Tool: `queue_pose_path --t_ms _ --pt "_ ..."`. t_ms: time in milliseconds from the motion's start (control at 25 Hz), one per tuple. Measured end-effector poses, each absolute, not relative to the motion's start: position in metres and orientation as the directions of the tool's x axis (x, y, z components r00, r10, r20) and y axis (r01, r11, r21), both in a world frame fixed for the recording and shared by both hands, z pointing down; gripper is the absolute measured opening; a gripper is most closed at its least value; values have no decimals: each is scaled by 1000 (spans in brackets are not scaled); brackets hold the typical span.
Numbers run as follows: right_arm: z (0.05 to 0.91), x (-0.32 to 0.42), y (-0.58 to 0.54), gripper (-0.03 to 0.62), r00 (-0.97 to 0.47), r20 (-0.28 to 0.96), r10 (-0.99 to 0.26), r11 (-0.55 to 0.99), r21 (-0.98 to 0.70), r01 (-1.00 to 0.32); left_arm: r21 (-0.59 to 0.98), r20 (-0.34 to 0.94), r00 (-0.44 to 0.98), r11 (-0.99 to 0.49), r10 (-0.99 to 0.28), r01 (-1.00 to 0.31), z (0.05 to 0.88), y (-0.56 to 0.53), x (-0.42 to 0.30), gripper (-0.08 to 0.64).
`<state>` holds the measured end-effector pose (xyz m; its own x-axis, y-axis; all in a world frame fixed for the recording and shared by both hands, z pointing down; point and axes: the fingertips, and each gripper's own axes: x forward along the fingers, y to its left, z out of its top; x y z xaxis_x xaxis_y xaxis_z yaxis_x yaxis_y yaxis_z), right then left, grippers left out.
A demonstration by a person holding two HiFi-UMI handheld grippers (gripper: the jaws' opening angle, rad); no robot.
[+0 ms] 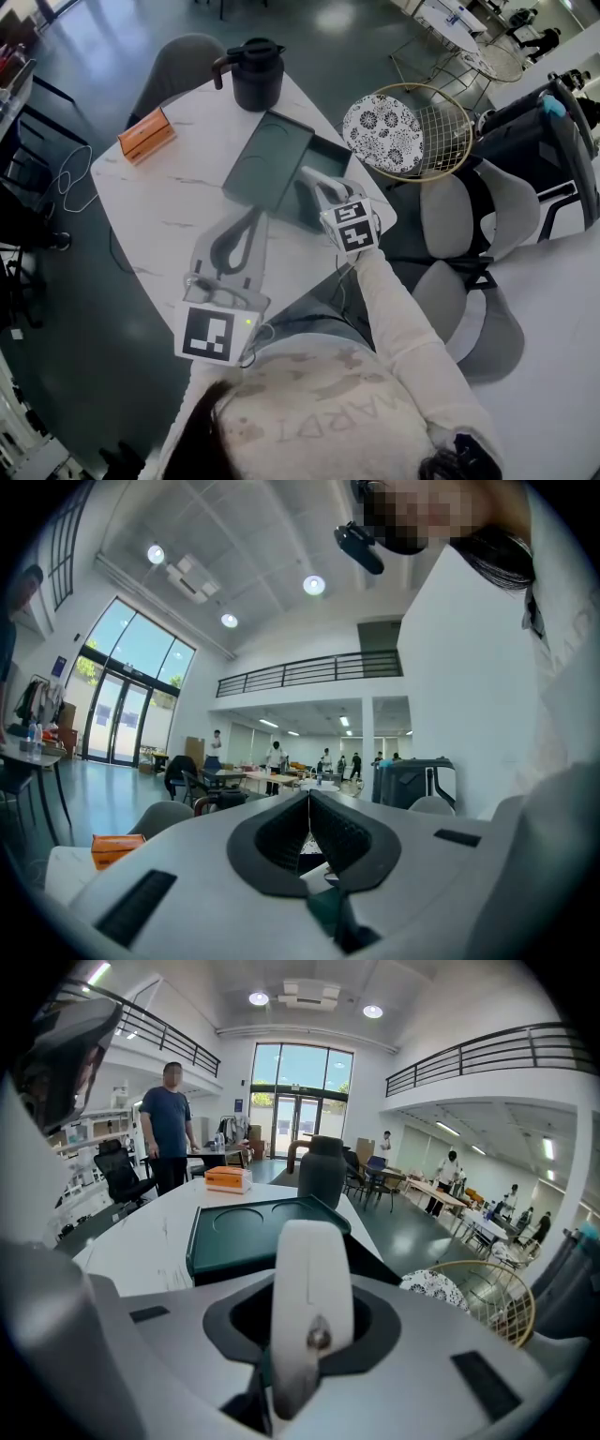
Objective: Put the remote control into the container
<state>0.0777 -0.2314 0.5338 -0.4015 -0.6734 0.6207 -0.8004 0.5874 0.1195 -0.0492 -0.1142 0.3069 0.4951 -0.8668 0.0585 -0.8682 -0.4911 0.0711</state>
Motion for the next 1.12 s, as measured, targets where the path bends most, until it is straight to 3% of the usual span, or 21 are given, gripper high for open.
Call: queue_pose_path --t_ms 720,1120 --pt "550 78 -247 101 -413 683 -602 657 129 -743 76 73 477 -472 -876 -878 312 -126 -45 12" --pt "558 73 -247 100 -494 739 -457 736 3 -677 79 81 475 -470 -876 -879 314 -136 -42 12"
